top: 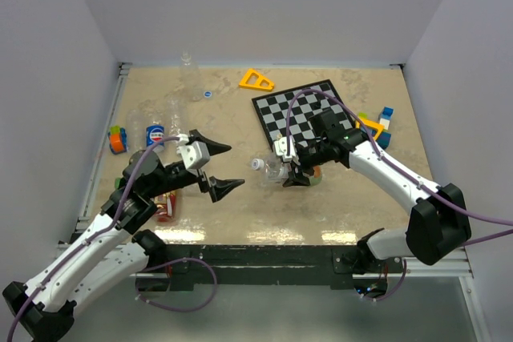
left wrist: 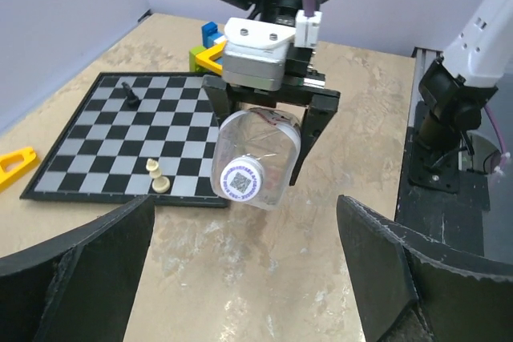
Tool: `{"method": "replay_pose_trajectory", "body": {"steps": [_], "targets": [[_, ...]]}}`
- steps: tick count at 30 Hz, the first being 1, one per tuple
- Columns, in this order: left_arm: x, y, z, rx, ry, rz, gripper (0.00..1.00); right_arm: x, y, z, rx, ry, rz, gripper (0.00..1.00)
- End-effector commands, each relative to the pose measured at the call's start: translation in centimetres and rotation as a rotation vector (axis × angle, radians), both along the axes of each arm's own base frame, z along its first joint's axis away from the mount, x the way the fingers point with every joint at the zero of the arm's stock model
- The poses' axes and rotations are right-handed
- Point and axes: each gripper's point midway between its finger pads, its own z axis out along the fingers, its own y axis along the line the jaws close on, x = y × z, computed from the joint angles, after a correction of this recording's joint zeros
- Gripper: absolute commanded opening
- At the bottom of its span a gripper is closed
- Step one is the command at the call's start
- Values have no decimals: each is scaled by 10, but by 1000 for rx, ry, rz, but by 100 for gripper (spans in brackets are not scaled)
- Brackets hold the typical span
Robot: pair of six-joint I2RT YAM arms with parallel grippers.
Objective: Unscrew the bottle caps
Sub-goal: Unscrew the bottle cap from the plastic bottle.
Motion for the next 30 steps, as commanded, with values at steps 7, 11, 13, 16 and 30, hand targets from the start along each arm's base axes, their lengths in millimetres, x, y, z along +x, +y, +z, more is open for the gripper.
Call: {"method": "replay_pose_trajectory", "body": {"steps": [7,11,13,16,30], "targets": [[3,-8,10,6,-196,-60,100,3,0,5,5,-21,2,9],[9,-8,3,28,-198,-44,100,2,-1,5,3,-19,4,9],[8,-11,6,37,-204,-69,100,2,0,4,1,-16,6,9],[9,-16,7,53,-198,-95,99,2,-1,3,-3,-10,8,9],[13,-16,-2,79,-223,-87,98,2,-1,4,-2,-14,10,8]]}}
